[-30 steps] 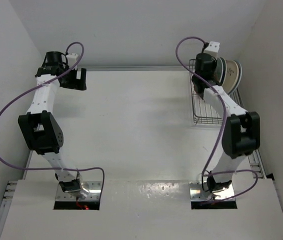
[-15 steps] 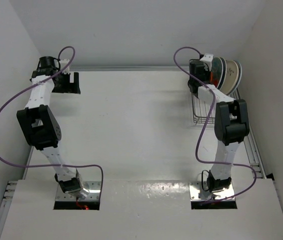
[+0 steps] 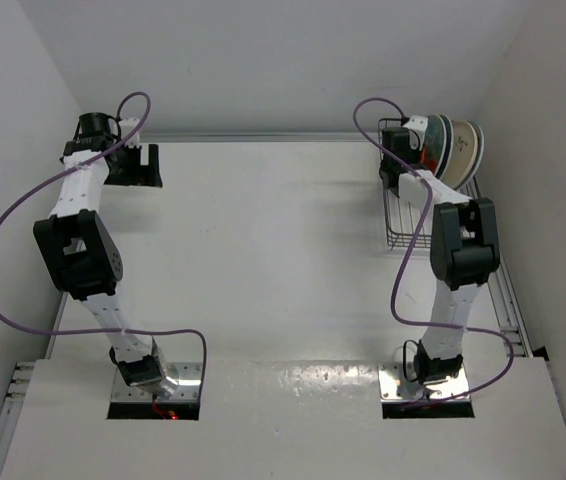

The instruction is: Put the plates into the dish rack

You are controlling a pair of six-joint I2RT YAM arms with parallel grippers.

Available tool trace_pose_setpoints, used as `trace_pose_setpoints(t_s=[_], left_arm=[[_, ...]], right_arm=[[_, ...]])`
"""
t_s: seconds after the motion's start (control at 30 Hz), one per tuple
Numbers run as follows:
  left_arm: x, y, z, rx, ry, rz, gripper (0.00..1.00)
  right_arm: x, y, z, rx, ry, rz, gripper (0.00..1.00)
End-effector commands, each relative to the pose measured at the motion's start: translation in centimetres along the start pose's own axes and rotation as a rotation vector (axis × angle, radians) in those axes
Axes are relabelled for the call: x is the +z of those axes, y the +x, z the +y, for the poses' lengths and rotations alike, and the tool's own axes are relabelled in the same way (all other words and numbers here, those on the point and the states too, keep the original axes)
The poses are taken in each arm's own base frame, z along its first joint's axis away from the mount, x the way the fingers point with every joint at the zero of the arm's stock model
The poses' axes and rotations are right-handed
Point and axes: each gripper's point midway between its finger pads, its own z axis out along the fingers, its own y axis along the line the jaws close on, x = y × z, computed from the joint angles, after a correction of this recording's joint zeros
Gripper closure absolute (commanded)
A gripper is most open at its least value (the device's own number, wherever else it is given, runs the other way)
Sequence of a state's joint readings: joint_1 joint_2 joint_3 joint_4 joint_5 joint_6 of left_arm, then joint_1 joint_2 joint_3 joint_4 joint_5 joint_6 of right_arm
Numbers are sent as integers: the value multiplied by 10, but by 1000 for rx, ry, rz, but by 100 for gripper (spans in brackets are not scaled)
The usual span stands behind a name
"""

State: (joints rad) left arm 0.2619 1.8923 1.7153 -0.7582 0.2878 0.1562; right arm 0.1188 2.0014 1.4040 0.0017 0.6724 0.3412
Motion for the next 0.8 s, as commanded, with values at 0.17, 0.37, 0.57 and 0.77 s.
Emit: trace_pose_setpoints(t_s=[0.17,0.37,0.57,0.77], left_arm=[[-18,-19,-5,14,17,-73,1],[-35,-27,-2,44,-19,-105,1],[-49,-12,7,76,-127,-76,1],[-50,5,-21,161,-126,-56,1]], right_arm=[[-57,-90,-25,80,-59,-177,50],[-122,-116,-45,123,-229,-207,4],[-207,-53,-91,121,-488,18,0],[-255,82,-138,157,-407,300,0]])
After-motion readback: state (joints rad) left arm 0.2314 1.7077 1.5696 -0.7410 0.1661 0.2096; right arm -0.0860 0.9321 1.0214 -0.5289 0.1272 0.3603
